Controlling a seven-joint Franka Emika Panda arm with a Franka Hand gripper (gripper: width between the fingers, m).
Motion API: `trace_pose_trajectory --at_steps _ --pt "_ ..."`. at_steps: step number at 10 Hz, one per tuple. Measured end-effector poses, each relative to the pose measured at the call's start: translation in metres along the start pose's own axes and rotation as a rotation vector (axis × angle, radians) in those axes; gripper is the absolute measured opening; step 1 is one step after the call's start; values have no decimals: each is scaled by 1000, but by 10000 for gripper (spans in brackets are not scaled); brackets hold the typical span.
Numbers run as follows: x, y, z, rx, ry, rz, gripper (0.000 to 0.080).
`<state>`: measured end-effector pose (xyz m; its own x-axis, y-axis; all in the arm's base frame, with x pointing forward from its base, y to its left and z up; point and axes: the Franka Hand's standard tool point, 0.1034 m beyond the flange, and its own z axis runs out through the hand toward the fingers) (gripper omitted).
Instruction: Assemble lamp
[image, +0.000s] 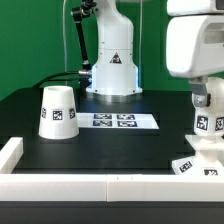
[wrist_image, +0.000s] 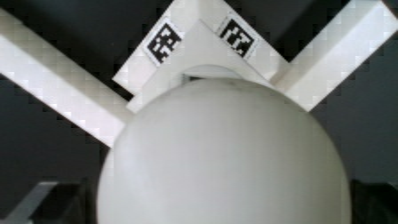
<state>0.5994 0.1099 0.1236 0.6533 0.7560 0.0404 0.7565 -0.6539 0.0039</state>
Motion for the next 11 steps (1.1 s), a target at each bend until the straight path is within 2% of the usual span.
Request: trace_pose_trajectory --at_steps 4,7,8,11 --pt "-1 1 0 -9 -18 -240 699" --pt "-4 5 -1 -9 -18 -263 699" --pt "-4 5 -1 -9 -18 -263 610" --pt "-4 5 -1 -9 -18 -230 577"
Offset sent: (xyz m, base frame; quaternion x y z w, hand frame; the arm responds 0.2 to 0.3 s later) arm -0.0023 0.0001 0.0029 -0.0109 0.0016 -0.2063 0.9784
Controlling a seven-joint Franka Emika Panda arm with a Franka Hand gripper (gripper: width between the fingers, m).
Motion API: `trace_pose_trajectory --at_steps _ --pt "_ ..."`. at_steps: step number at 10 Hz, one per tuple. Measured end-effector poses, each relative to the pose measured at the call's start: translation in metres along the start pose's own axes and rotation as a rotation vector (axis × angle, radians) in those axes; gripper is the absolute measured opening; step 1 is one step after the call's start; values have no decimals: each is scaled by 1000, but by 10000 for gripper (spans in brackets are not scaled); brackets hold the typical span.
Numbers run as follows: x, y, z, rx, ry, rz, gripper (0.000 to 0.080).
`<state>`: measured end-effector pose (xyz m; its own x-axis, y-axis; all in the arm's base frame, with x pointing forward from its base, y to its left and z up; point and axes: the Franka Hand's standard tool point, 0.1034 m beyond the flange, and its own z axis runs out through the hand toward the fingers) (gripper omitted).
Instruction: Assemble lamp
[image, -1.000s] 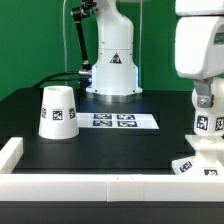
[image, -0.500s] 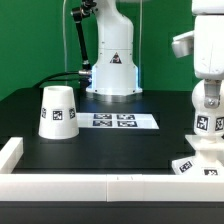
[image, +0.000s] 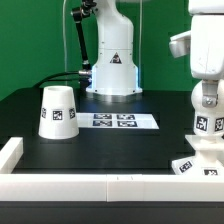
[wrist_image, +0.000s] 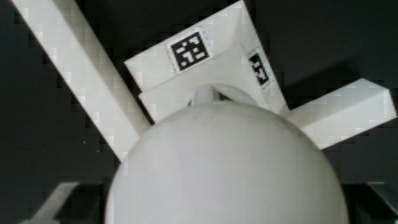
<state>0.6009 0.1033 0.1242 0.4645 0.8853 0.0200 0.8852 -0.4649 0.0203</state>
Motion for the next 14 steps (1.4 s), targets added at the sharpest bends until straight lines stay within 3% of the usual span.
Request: trace_pose_trajectory --at_steps 2,6,14 --pt "0 1 0 1 5 93 577" --pt "2 1 0 -22 32 583 579" --pt "0 4 2 -16 41 1303 580"
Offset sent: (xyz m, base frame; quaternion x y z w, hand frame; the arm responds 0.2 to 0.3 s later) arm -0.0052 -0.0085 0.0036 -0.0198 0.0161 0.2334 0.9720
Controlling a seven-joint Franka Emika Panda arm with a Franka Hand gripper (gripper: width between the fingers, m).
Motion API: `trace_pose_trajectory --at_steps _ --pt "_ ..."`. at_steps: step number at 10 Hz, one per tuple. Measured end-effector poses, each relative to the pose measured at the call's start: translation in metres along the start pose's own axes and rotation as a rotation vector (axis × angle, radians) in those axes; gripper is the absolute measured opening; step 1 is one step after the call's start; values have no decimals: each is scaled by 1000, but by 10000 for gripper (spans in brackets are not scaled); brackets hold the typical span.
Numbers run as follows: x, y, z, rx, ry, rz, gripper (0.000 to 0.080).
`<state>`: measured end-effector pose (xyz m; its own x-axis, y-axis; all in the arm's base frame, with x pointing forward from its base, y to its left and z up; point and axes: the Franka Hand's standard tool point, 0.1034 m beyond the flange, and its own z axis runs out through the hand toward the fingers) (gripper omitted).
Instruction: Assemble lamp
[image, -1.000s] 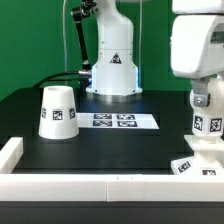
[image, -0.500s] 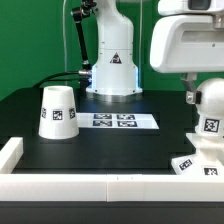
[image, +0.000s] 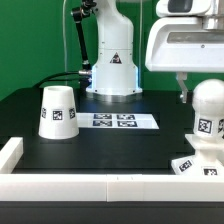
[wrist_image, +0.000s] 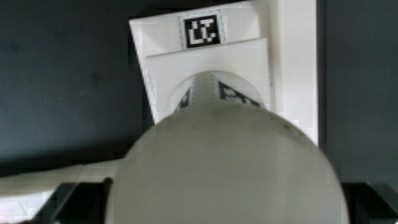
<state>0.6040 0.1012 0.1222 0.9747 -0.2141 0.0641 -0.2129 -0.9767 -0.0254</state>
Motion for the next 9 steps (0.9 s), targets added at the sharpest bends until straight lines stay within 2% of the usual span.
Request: trace_pose_trajectory --at_steps 4,8,9 --pt "0 1 0 4 -6 326 580" --pt "0 0 1 15 -14 454 580" --pt "0 0 1 16 -14 430 669"
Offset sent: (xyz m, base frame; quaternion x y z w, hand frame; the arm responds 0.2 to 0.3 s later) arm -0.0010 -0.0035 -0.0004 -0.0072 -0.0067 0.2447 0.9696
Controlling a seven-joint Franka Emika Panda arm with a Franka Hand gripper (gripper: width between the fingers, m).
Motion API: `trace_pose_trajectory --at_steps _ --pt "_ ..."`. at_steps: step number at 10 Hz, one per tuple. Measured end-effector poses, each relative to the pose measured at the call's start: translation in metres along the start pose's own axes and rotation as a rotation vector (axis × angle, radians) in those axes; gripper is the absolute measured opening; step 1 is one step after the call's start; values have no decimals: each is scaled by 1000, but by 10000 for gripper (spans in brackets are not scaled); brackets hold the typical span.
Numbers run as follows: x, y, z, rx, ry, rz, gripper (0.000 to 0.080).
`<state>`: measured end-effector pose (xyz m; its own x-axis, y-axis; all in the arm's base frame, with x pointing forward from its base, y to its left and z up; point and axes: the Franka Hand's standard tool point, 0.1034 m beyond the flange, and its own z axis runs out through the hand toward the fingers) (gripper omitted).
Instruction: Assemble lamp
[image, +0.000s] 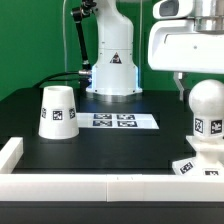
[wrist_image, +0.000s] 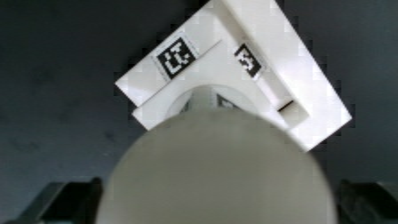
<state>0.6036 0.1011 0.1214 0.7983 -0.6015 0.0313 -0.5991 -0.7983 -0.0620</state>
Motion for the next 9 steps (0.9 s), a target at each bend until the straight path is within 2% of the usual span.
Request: trace_pose_trajectory --at_steps 2,6,9 --pt "0 0 0 0 1 -115 690" --pt "1 1 -1 0 2 -570 699" --pt "-5 -3 0 -3 -9 -839 699"
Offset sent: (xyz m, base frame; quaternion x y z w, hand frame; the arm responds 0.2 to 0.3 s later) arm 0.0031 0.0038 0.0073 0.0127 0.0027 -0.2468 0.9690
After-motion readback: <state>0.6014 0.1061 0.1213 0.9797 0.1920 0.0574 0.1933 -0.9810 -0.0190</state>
